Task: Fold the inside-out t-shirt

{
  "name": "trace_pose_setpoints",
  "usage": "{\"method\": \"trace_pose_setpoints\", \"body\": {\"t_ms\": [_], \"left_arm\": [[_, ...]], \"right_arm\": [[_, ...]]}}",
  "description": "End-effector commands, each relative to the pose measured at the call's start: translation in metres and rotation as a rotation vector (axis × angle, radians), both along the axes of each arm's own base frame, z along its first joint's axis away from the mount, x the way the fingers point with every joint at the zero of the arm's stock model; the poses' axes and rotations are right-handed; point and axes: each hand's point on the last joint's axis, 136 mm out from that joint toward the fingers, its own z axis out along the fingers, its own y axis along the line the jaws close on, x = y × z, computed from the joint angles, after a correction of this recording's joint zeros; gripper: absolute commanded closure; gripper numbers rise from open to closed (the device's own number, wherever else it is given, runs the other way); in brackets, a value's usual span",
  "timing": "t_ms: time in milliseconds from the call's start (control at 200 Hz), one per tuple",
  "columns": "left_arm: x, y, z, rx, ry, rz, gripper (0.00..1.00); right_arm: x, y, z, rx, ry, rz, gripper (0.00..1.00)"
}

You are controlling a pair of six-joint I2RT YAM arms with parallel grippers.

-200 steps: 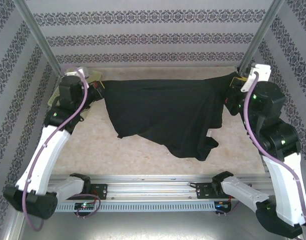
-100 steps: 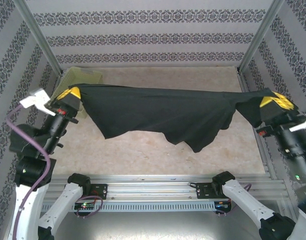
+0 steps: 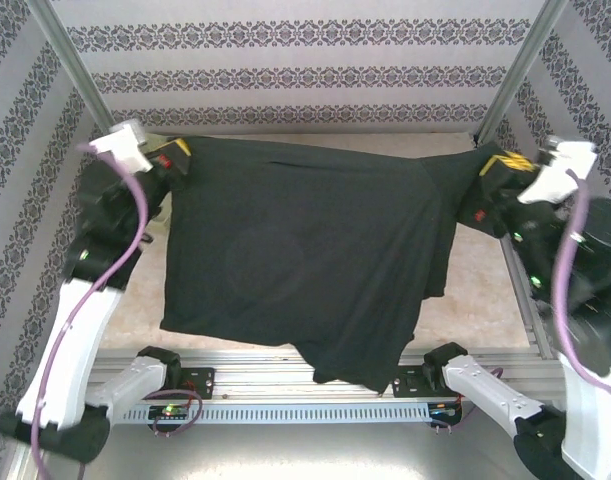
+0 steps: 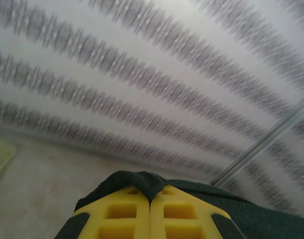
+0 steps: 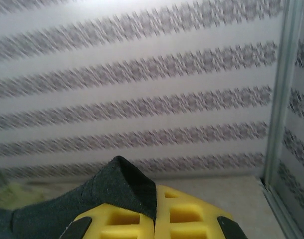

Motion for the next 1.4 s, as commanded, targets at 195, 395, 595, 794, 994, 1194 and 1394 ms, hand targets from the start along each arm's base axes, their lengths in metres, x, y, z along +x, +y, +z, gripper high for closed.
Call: {"method": "trace_pose_setpoints", "body": {"t_ms": [195,395,595,794,994,1194,1394], "left_arm": [[0.088,0.008,-0.112,0.102,0.346,0.089,1.0],[0.125,0.023,-0.029,0.121,0.216,0.134,1.0],[0.111,0.042,0.09,0.14,-0.048,0.179,1.0],[0.082,0.046,0.124,0.235,-0.208,0.186,1.0],[0.071,-0.003,0.048,0.174,-0.168,-0.097,1.0],[0.045,-0.073,-0.093,0.102,0.058,-0.291,1.0],[-0.013,-0.111,-0.22,0.183,0.365,-0.383,0.99]], "right_arm": [[0.11,-0.013,-0.07,-0.101,0.191,-0.216,1.0],[0.151,-0.028,-0.013,-0.006,0.081,-0.236,1.0],[0.129,-0.036,0.082,0.03,-0.163,-0.225,1.0],[0.108,-0.023,0.109,0.024,-0.276,-0.136,1.0],[0.12,0.0,0.002,0.06,-0.087,-0.014,1.0],[0.105,0.017,-0.175,0.218,0.322,0.027,1.0],[0.053,0.017,-0.324,0.367,0.723,-0.061,1.0]]}}
